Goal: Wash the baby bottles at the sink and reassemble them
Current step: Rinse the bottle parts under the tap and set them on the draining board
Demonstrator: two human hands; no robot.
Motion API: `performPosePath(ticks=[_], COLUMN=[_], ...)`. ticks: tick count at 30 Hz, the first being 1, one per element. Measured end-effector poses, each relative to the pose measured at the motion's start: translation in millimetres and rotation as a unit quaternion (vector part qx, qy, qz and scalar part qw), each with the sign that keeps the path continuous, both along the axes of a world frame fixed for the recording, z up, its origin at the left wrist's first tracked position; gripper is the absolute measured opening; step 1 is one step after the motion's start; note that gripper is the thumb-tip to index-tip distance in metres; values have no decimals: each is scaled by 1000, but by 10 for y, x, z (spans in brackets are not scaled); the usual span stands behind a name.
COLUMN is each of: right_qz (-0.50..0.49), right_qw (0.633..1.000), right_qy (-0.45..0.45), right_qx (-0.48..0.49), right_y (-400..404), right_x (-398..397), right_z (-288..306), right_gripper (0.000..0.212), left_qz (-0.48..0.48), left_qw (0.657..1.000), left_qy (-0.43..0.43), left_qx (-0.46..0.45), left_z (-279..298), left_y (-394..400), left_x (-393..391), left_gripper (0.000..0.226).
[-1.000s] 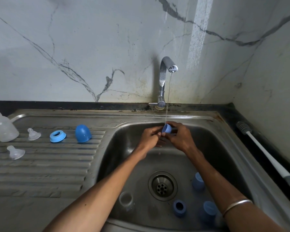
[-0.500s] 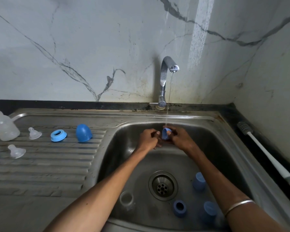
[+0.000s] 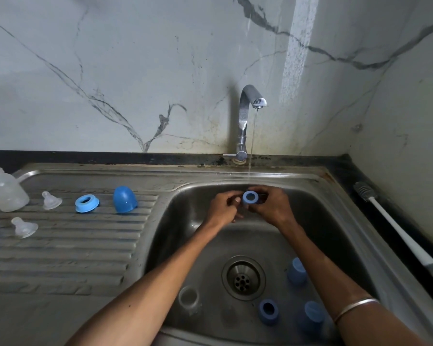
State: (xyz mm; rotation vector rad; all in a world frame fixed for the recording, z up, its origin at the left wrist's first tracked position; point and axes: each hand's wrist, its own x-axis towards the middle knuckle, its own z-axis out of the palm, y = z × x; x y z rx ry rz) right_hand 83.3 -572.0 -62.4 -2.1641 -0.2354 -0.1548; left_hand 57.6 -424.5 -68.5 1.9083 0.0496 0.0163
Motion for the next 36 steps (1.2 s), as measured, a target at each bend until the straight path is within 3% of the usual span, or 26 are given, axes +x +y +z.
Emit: performPosePath(ticks=[5,13,16,20,25,30,36], right_qz=[16,15,26,2,-5,9,17], right_qw=[1000,997,998,997,987,988,994], right_qy=[5,44,60,62,25,-4,-24], right_qx=[4,55,17,-37,-160,-153,-109], right_y=[30,43,49,46,-25,17,37], right_x=[0,-71,-108,-188,-268,-425,-687], right_z=[-5,70,87,121,203,328,452], right_gripper=[40,66,68,61,31,32,43], left_qz=[4,32,50,38,-1,13,43], left_qw=[1000,999,998,998,986,975,978], left_qy=[-19,-20,-27,-25,-44,-69,-63], left_qx=[2,1,15,47,162,210,192], left_z=[-36,-43,-23,5,49,162,205], left_y=[1,47,87,81,85,138,394], left_x=[34,59,60,8,-158,-401,-723], left_gripper=[42,30,29,26,24,32,49])
